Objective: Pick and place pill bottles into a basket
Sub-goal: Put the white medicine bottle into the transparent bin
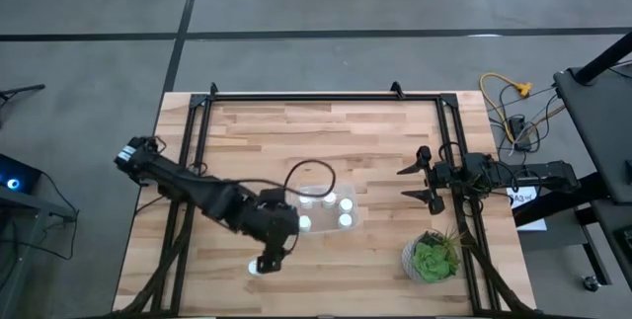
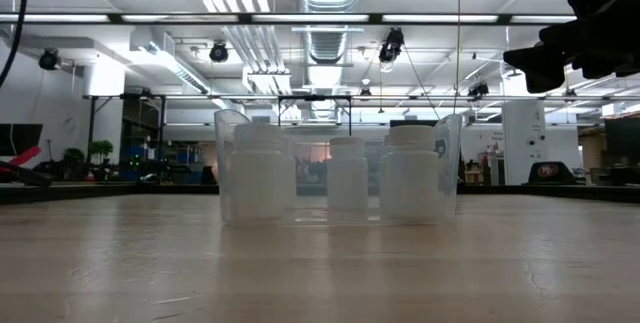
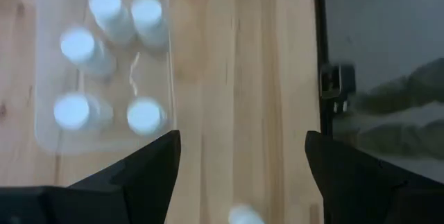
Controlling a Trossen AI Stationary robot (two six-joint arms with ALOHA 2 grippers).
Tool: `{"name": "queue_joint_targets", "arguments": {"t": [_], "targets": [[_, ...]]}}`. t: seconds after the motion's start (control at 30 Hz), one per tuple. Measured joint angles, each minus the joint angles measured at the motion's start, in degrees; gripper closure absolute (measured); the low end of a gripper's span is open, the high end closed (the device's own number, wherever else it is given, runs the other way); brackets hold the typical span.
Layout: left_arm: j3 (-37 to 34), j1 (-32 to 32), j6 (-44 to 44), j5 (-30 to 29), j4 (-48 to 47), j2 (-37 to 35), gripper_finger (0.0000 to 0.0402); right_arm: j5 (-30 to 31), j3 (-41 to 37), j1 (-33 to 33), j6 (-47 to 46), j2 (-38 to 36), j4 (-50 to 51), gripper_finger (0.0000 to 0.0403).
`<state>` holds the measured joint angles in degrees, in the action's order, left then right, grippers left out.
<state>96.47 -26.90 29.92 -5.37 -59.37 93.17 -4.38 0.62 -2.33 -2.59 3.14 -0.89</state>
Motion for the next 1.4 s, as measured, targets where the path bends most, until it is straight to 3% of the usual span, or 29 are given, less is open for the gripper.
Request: {"name": "queue_joint_targets", "arguments": {"t": [0.2, 0.57, 0.83, 1.4], "targets": [[-0.2, -5.0, 3.25, -0.67, -5.9, 0.13, 0.0111, 0.0, 0.0, 0.01, 0.05, 0.02, 0.0, 0.0138], [-2.2, -15.45, 4.87, -11.45, -7.87, 0.31, 0.0111, -0.02, 0.0, 0.0, -0.45, 0.02, 0.0, 0.0138], [-11.17, -20.54, 9.99, -10.36, 2.01, 0.22, 0.0111, -0.02, 0.0, 0.01, -0.21, 0.02, 0.01, 0.0138], [-30.07, -20.71, 8.75, -1.75, 17.87, -1.33, 0.0111, -0.02, 0.0, -0.02, -0.03, 0.02, 0.0, 0.0138]]}}
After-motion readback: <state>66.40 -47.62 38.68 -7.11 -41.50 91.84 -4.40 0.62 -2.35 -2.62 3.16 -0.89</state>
